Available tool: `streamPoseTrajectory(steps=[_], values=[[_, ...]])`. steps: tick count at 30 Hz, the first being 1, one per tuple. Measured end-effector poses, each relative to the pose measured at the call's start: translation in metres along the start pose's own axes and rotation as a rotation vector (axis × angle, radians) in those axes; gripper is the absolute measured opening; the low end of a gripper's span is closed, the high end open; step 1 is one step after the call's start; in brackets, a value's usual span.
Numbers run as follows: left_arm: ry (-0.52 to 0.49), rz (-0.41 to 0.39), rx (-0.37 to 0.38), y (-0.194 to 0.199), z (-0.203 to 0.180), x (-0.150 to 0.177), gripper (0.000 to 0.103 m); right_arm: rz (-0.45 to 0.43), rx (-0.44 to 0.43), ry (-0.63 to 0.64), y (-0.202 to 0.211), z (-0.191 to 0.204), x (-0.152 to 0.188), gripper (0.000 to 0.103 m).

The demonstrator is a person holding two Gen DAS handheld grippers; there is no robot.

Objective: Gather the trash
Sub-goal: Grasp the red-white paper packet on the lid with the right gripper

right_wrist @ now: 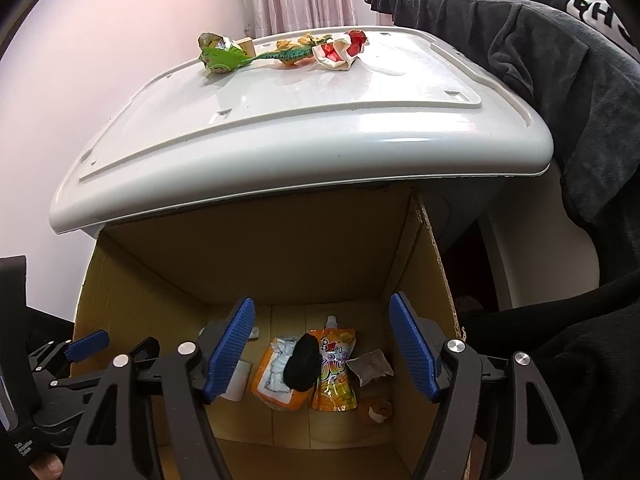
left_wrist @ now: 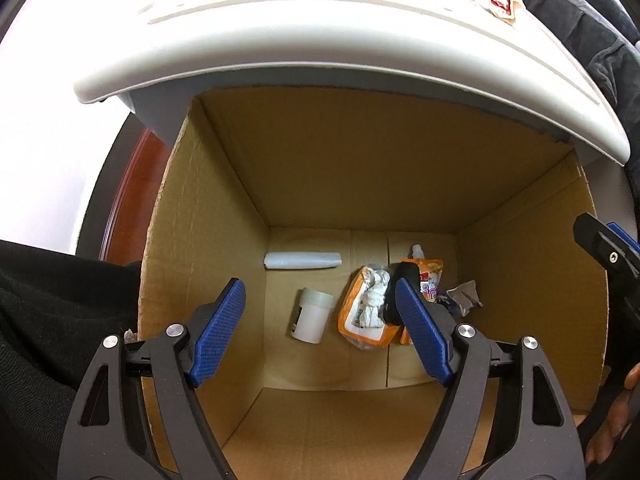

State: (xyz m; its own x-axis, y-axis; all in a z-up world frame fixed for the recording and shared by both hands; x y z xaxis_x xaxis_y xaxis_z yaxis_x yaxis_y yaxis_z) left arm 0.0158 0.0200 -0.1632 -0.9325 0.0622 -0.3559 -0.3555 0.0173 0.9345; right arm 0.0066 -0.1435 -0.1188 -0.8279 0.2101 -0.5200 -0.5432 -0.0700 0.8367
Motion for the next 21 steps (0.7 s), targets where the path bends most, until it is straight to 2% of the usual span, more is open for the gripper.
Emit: streamPoseTrajectory(steps=[3, 5, 8, 12, 16, 21], values=[[0.003, -0.032, 0.018, 0.01, 0.0, -0.002, 0.076, -0.033, -0.012, -0.013, 0.008, 0.0, -0.007, 0.069], [0.007, -0.081, 0.048, 0.022, -0.002, -0.009, 0.076, -0.057, -0.027, -0.015, 0.015, 0.002, -0.018, 0.071], [-0.003, -0.179, 0.065, 0.046, -0.005, -0.025, 0.076, -0.13, -0.035, -0.012, 0.027, 0.002, -0.05, 0.076], [-0.032, -0.263, 0.055, 0.065, -0.008, -0.036, 0.076, -0.172, -0.025, -0.043, 0.022, -0.007, -0.096, 0.077], [-0.057, -0.272, 0.063, 0.069, -0.016, -0.033, 0.076, -0.187, -0.014, -0.061, 0.008, -0.011, -0.14, 0.077], [-0.058, -0.223, 0.09, 0.059, -0.024, -0.025, 0.076, -0.199, 0.033, -0.044, -0.018, -0.006, -0.191, 0.077]])
Point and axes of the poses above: each gripper's, at about its wrist camera, not at the fingertips, and y roughly against the way its jaws point, z to its left, x to its underside, the point moved 10 cm from there along -y, roughly the way its jaws point, and after that the axes turned 4 degrees about -y, right-handed, at the moved point
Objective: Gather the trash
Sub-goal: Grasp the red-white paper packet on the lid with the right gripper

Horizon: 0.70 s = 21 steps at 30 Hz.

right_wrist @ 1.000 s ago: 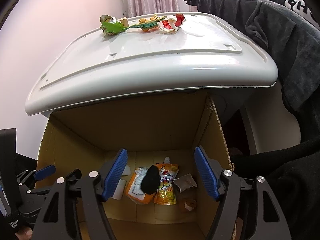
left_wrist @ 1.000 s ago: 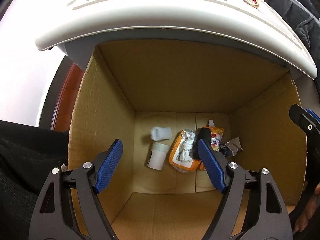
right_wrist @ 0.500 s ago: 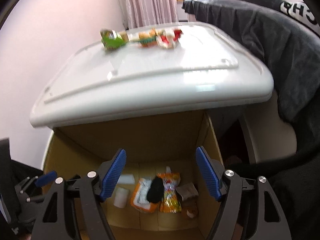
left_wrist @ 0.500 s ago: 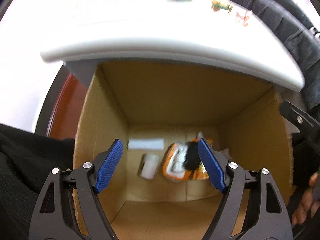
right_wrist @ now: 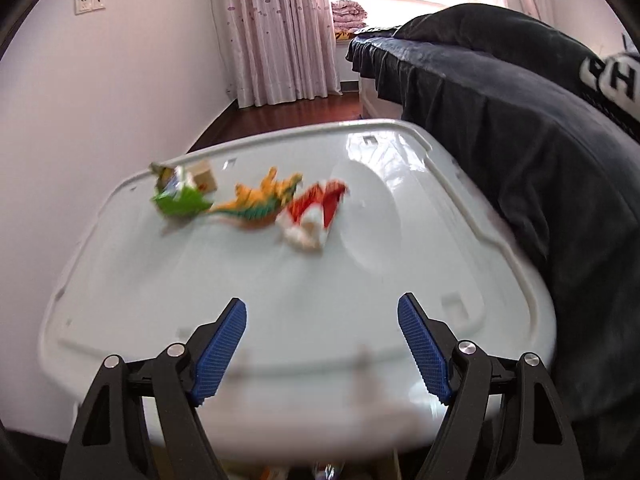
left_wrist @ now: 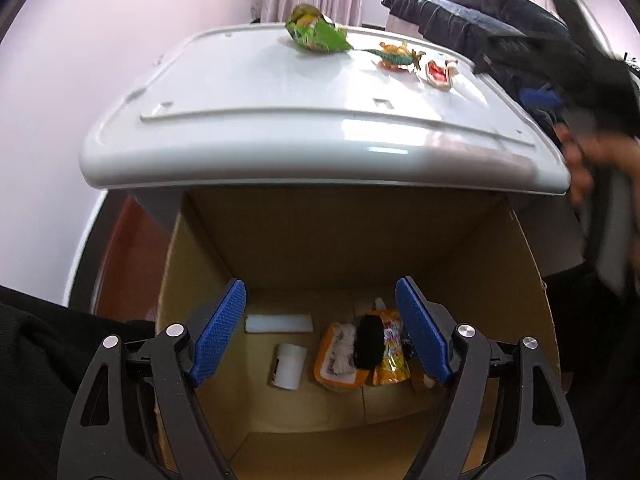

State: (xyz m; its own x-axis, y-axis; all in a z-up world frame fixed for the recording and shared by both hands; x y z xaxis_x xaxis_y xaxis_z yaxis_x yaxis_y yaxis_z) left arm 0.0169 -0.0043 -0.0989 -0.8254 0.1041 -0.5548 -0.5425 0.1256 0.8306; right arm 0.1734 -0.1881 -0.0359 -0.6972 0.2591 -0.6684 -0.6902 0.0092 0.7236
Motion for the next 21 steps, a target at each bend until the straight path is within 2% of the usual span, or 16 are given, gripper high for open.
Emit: streamPoseTrajectory(steps=[6, 14, 17, 21], values=[[0.015, 0.017, 0.007, -0.003, 0.004, 0.006, 0.076, 0.017, 0.041, 0.009, -0.046, 0.012, -0.028, 0.077], [0.074, 0.041, 0.022, -0.006, 0.015, 0.008, 0.076, 0.064, 0.109, 0.059, -0.098, 0.025, -0.036, 0.077], [0.098, 0.054, 0.031, -0.008, 0.017, 0.008, 0.076, 0.147, 0.131, 0.015, -0.116, 0.017, -0.033, 0.077], [0.112, 0.068, 0.035, -0.011, 0.02, 0.009, 0.076, 0.152, 0.153, -0.051, -0.122, 0.006, -0.041, 0.077]])
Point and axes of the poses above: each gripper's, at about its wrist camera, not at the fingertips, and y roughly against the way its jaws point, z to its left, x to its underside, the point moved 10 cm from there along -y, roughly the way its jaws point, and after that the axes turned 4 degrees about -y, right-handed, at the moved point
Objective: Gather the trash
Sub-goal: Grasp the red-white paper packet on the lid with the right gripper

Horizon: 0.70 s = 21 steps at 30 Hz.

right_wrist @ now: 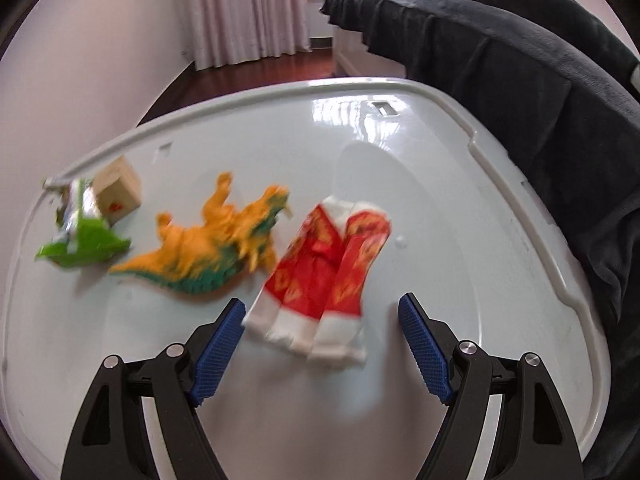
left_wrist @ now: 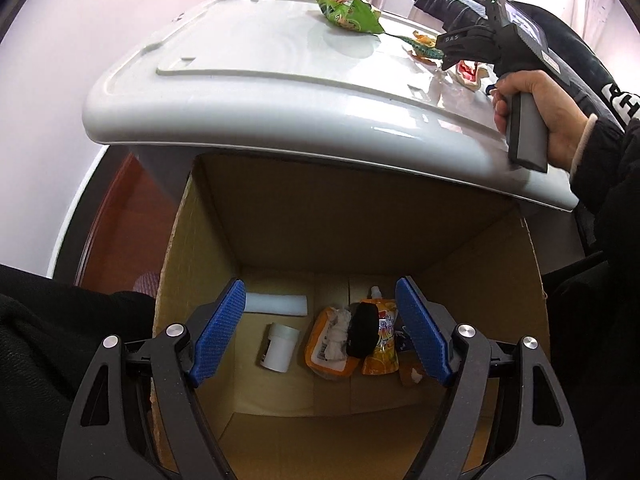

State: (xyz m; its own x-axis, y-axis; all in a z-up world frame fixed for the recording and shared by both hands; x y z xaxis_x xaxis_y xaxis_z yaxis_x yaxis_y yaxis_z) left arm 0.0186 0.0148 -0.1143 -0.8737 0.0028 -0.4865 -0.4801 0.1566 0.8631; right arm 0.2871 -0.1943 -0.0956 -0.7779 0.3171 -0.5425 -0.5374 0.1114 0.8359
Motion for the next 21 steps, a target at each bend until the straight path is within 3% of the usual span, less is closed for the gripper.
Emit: streamPoseTrajectory(steps=[6, 8, 13, 21], values=[[0.004, 0.009, -0.003, -0.003, 0.002, 0.001, 0.076, 0.004, 0.026, -0.012, -0.004, -0.002, -0.003, 0.069], [0.009, 0.017, -0.004, -0.004, 0.004, 0.002, 0.076, -0.004, 0.042, -0.019, -0.002, -0.004, -0.004, 0.049], [0.008, 0.008, -0.017, -0.002, 0.005, 0.001, 0.076, -0.016, 0.034, -0.045, 0.004, -0.009, -0.001, 0.031], [0.009, -0.026, -0.026, 0.003, 0.005, -0.002, 0.076, -0.015, -0.015, -0.032, 0.023, -0.021, 0.023, 0.029]])
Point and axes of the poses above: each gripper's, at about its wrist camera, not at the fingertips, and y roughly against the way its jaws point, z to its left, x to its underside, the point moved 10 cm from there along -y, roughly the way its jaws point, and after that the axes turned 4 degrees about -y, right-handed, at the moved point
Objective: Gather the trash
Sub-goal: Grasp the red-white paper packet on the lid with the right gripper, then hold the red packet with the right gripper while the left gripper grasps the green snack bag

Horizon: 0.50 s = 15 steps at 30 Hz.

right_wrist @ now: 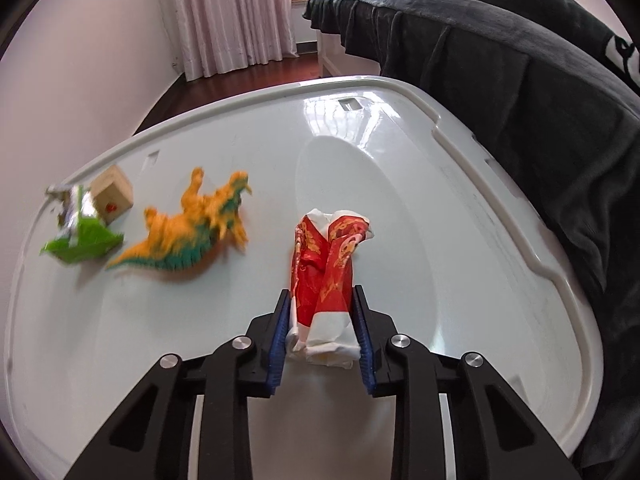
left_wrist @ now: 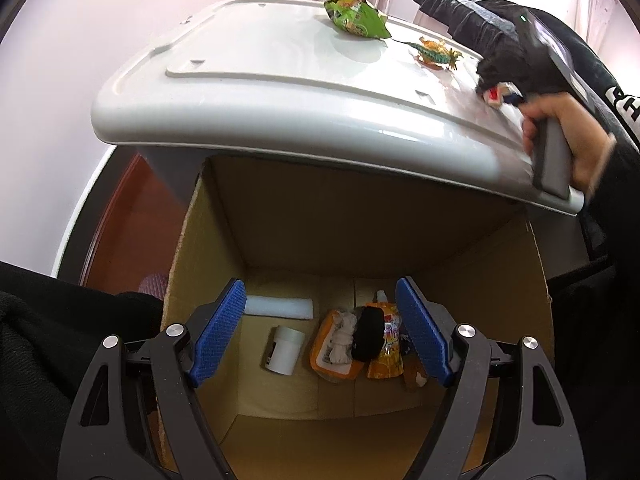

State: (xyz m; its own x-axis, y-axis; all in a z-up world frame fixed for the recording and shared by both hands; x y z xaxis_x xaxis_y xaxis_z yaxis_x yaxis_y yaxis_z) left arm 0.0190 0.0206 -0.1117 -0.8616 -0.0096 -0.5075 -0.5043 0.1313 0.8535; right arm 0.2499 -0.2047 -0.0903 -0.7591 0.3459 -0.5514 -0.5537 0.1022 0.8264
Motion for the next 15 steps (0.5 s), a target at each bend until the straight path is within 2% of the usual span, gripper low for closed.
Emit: streamPoseTrajectory(steps=[4, 8, 10, 15], values=[[-0.003, -0.018, -0.008, 0.005, 0.002, -0.006, 0.076, -0.027, -0.016, 0.071, 0.013, -0.001, 0.016, 0.029], [0.005, -0.047, -0.012, 0.016, 0.003, -0.037, 0.076, -0.057, -0.024, 0.141, 0.024, 0.003, 0.031, 0.029], [0.016, -0.068, -0.012, 0.018, 0.003, -0.062, 0.076, -0.064, -0.038, 0.151, 0.026, 0.003, 0.034, 0.03], [0.028, -0.089, 0.008, 0.0, -0.006, -0.15, 0.076, -0.059, -0.07, 0.148, 0.026, 0.002, 0.034, 0.03]])
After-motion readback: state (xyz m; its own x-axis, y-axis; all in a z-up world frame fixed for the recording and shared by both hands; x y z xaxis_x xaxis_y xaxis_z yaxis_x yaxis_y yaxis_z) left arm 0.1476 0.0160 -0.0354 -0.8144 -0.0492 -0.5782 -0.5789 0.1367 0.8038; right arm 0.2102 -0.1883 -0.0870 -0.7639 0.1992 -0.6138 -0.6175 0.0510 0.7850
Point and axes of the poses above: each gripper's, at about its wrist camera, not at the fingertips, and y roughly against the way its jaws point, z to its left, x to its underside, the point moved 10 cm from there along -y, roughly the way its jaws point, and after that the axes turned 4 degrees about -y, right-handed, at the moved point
